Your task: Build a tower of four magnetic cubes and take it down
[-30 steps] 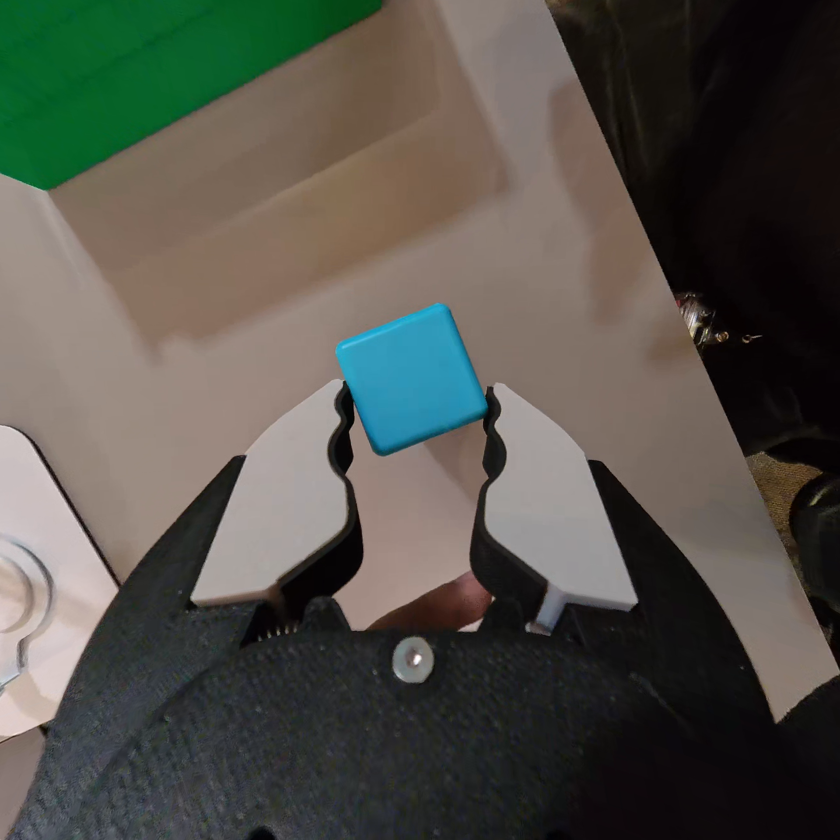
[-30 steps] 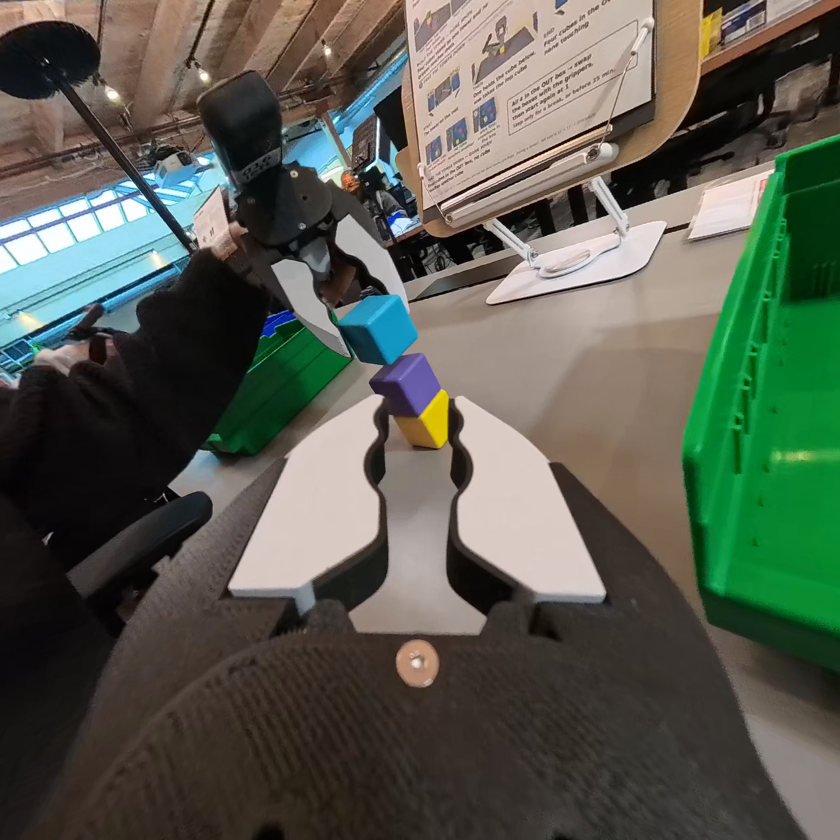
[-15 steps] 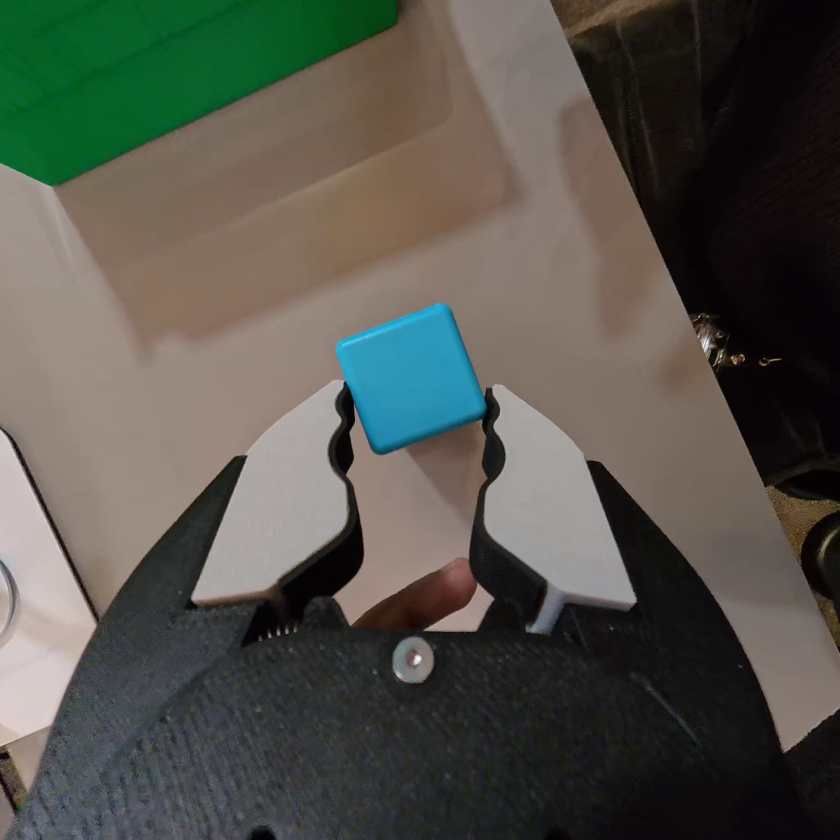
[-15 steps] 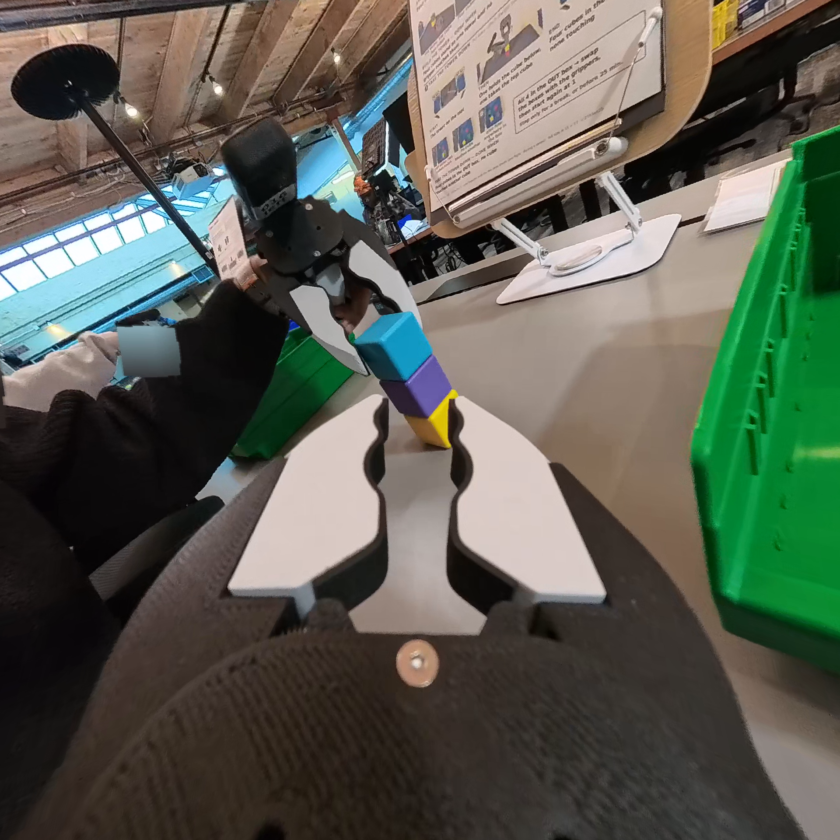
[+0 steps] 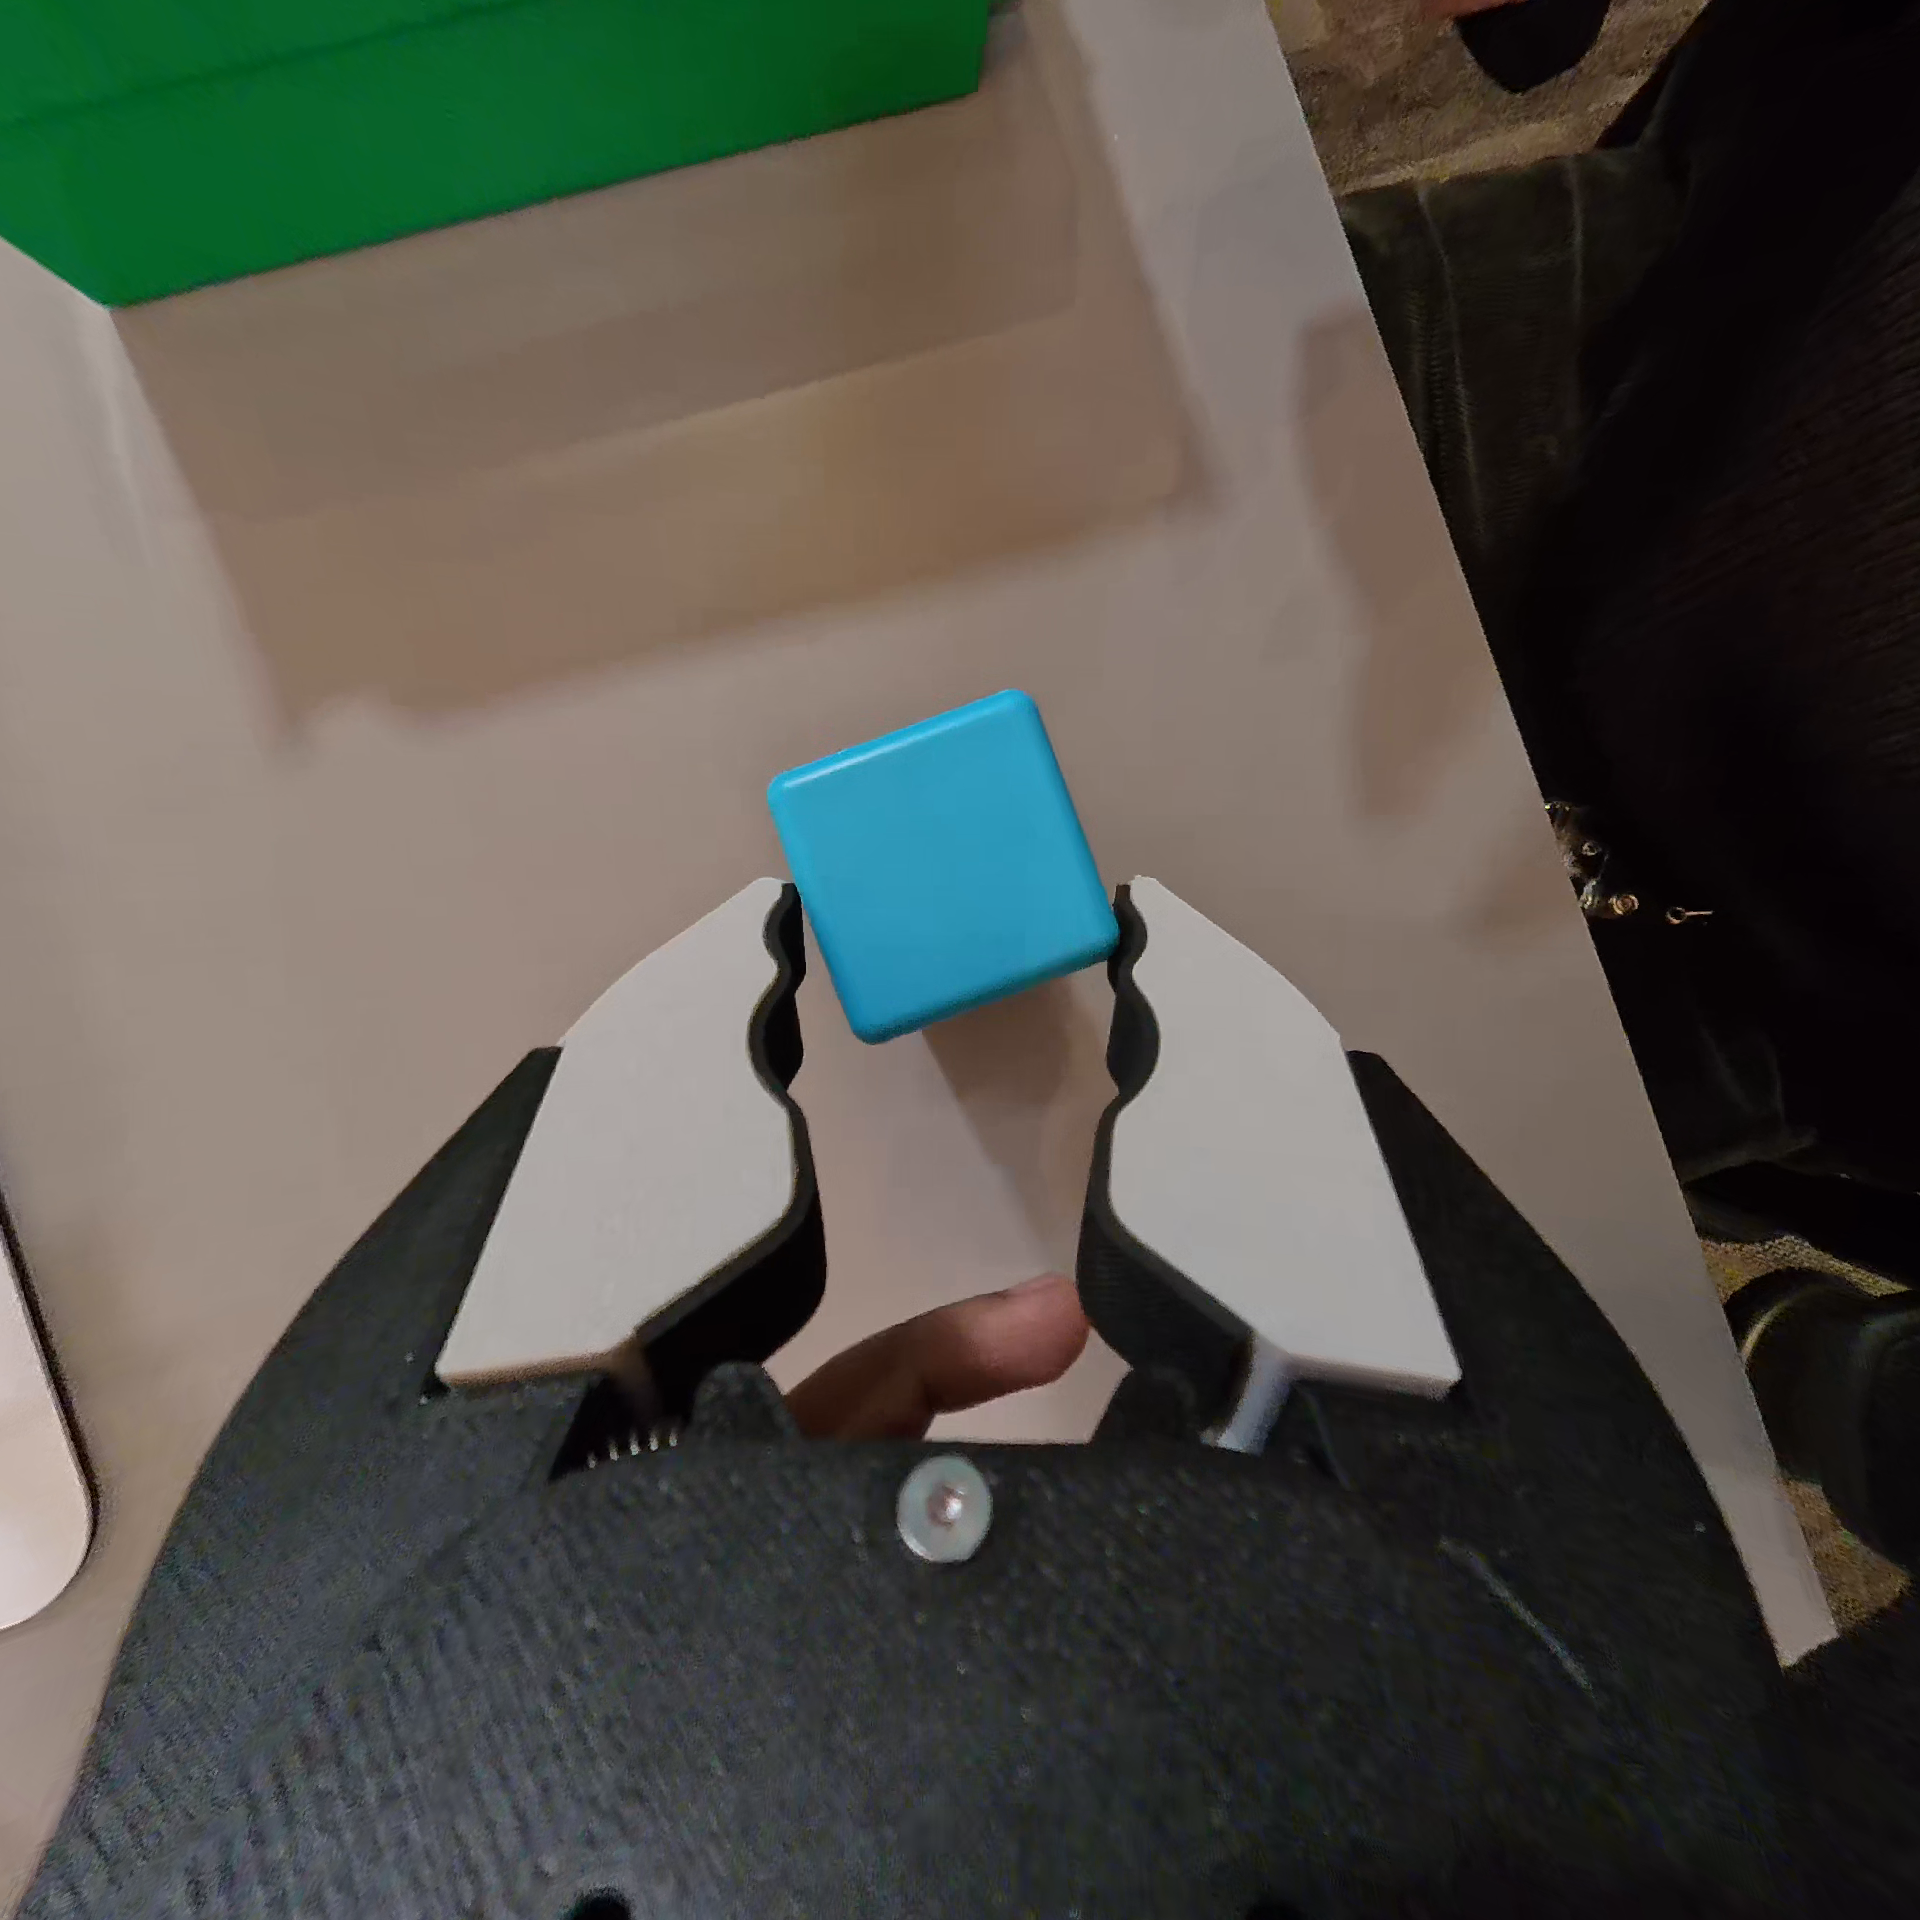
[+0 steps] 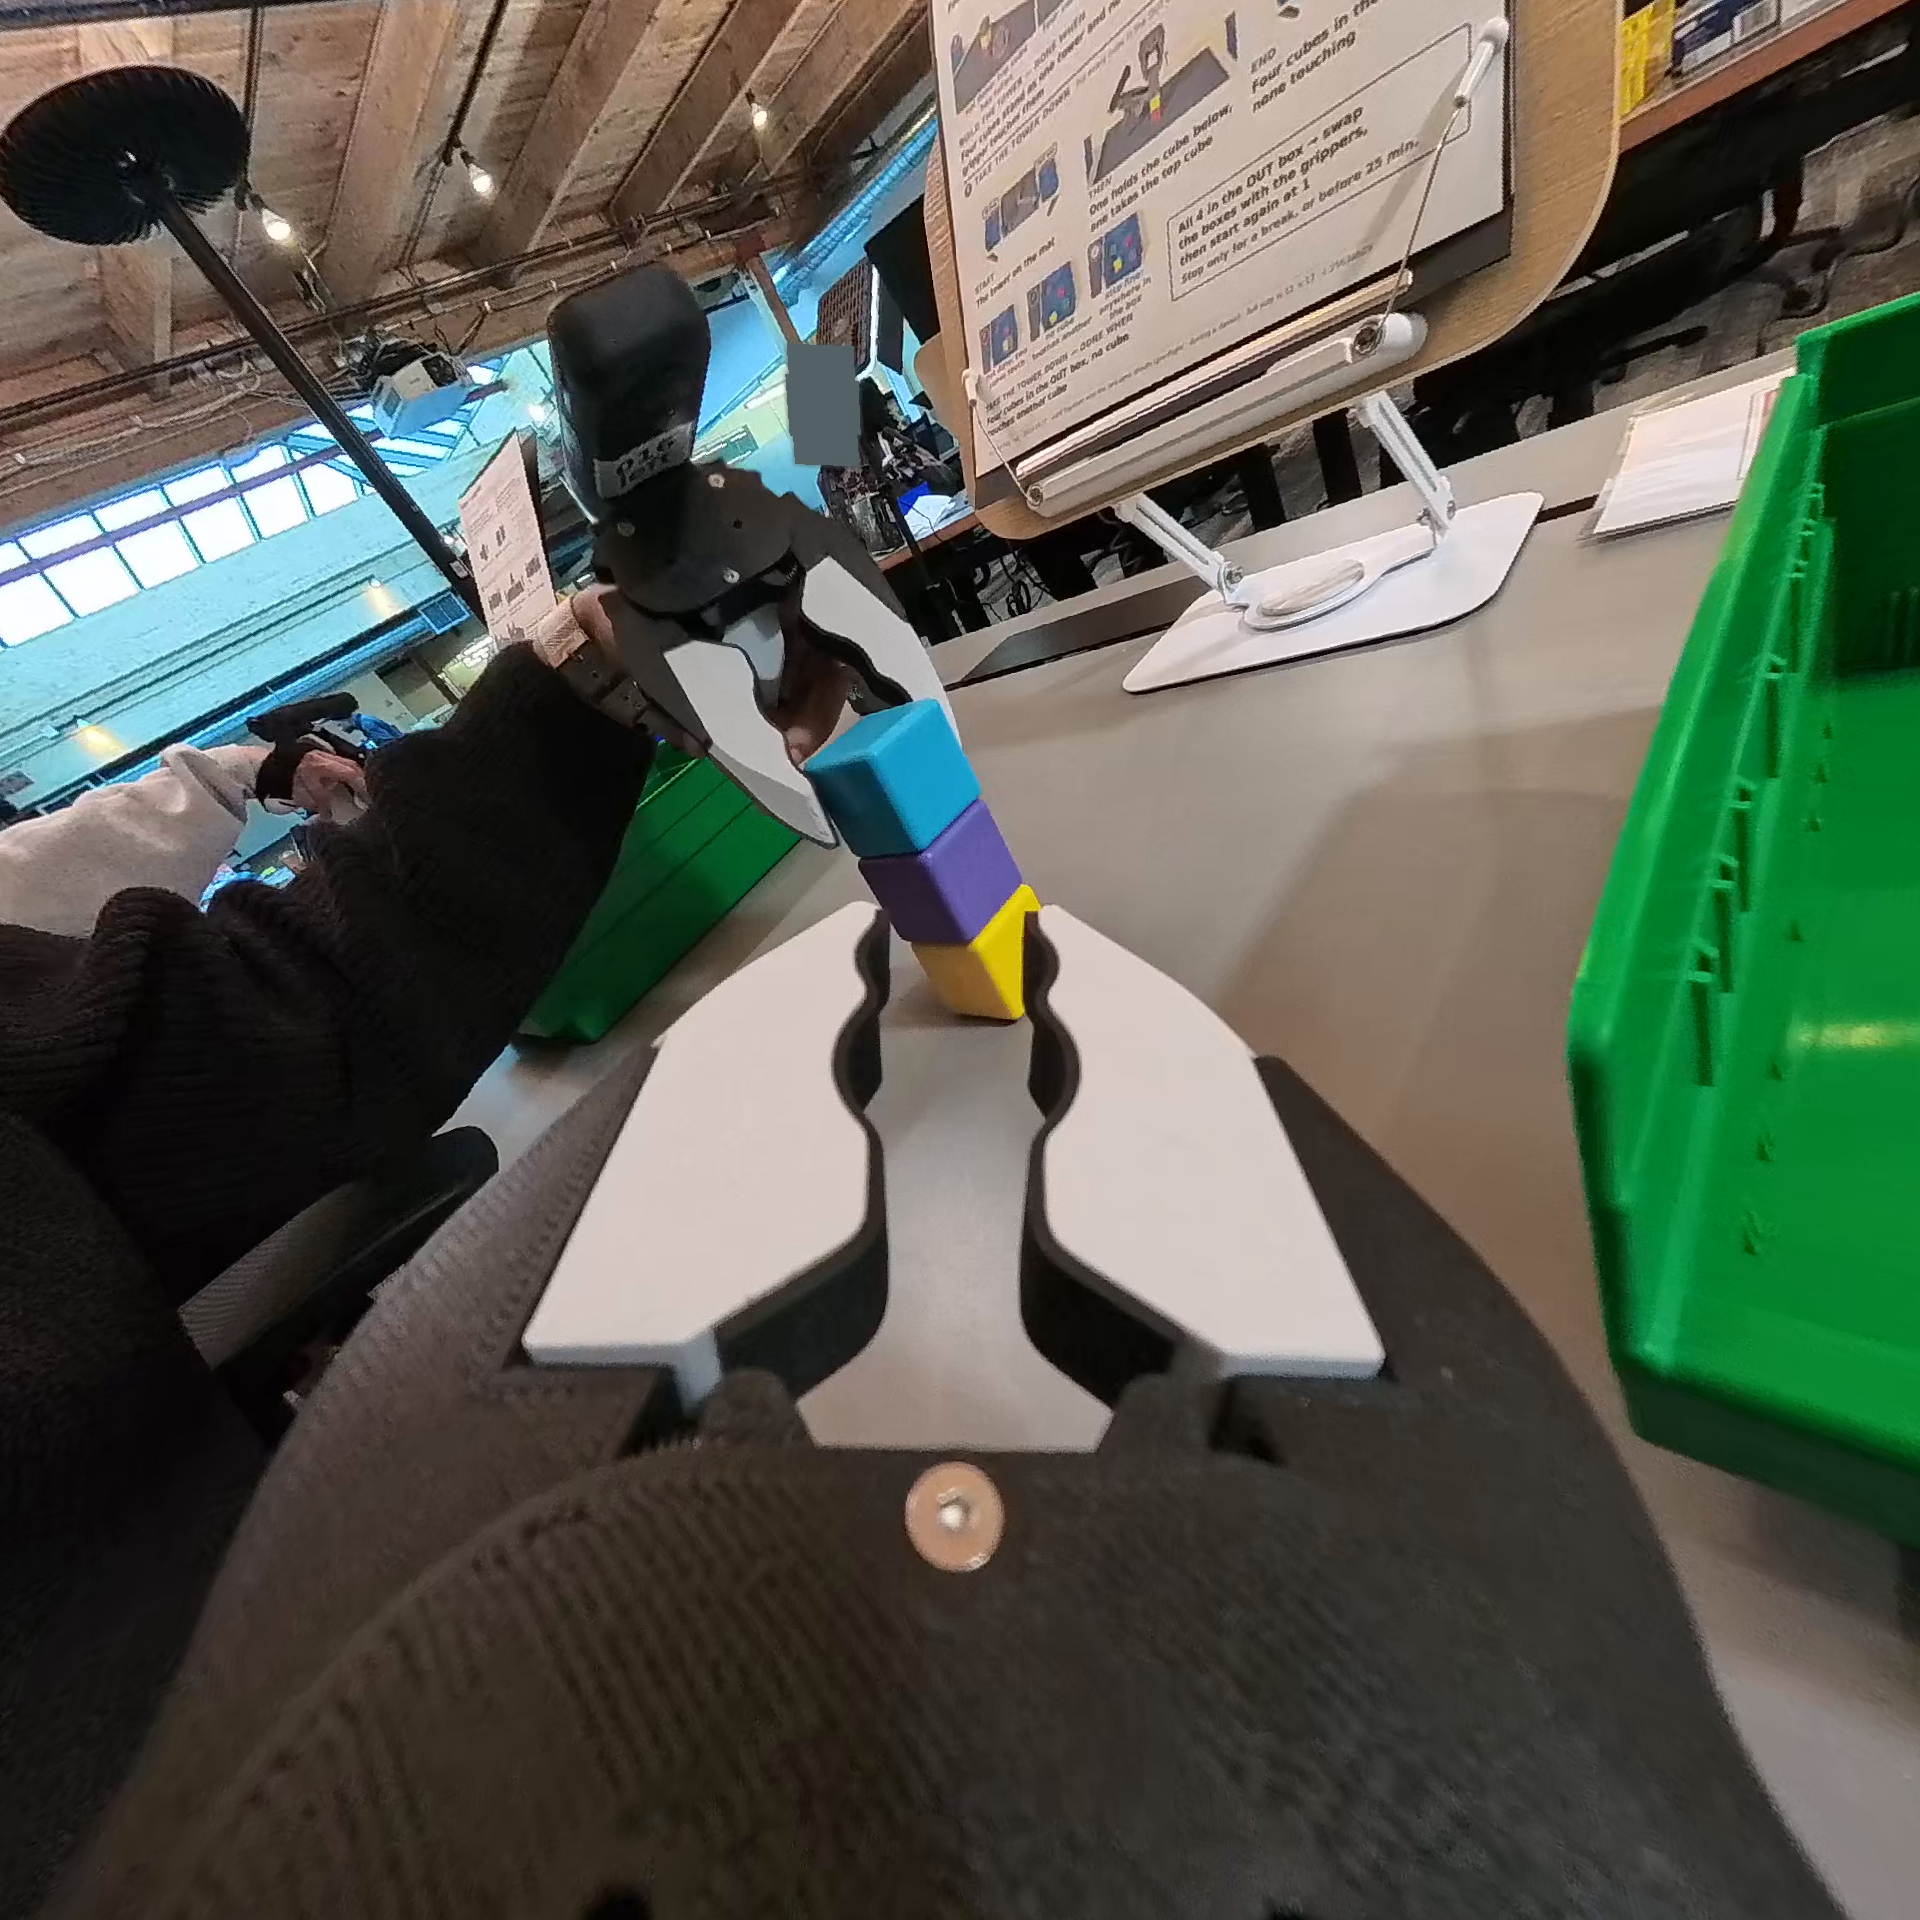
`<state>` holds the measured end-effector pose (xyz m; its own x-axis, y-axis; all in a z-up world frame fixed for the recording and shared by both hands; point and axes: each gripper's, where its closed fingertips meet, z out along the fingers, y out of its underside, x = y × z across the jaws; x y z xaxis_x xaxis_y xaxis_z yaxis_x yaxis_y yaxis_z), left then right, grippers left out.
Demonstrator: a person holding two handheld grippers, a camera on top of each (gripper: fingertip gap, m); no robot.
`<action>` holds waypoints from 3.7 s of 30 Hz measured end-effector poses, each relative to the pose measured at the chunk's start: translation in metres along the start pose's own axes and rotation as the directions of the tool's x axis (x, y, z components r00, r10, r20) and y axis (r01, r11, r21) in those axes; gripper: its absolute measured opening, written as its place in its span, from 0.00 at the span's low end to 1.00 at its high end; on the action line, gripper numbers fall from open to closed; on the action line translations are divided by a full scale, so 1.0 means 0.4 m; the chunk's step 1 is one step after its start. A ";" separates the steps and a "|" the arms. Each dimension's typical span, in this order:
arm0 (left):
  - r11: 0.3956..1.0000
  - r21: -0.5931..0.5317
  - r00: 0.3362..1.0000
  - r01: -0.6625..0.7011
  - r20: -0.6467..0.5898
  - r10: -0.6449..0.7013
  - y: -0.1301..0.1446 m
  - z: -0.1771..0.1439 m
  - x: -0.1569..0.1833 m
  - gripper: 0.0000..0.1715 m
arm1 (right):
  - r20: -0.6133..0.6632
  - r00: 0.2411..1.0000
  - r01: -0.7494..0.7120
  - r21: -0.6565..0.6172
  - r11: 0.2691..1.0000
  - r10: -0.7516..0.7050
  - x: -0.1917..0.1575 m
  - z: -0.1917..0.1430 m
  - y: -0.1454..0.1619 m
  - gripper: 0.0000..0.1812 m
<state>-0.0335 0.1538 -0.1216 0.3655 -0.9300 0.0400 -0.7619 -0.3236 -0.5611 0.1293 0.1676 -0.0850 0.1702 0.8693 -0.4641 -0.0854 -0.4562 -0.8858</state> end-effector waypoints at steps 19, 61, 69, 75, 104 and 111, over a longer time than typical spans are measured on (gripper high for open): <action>0.998 0.048 0.990 0.036 0.132 -0.042 -0.009 -0.008 -0.019 0.40 | 0.007 1.000 -0.011 -0.004 1.000 0.011 -0.002 -0.001 0.003 0.14; 0.336 0.393 -0.222 0.856 0.866 -0.448 1.037 -0.535 0.095 0.43 | 0.302 0.953 0.065 -0.186 0.980 -0.006 -0.154 0.193 0.088 0.15; 0.249 0.473 -0.338 0.845 0.834 -0.437 1.089 -0.528 0.104 0.43 | 0.277 0.954 -0.067 -0.186 0.980 0.118 -0.115 0.183 0.071 0.15; 0.218 0.477 -0.295 0.851 0.778 -0.554 1.038 -0.506 0.097 0.42 | 0.289 0.921 -0.213 -0.182 0.960 0.260 -0.099 0.173 0.048 0.16; 0.616 0.671 0.037 0.413 0.663 -0.748 0.442 -0.642 -0.014 0.31 | 0.314 0.920 -0.190 -0.161 0.968 0.233 -0.118 0.146 0.031 0.13; 0.803 0.544 0.641 0.244 0.531 -0.555 0.019 -0.335 -0.018 0.31 | 0.312 0.942 -0.077 -0.152 0.985 0.122 -0.137 0.134 0.041 0.12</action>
<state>-0.1135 0.1346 -0.0156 0.9406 -0.3239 -0.1020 -0.2315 -0.3920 -0.8904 0.0658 0.1227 -0.0743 -0.1562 0.8229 -0.5463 0.0521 -0.5455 -0.8365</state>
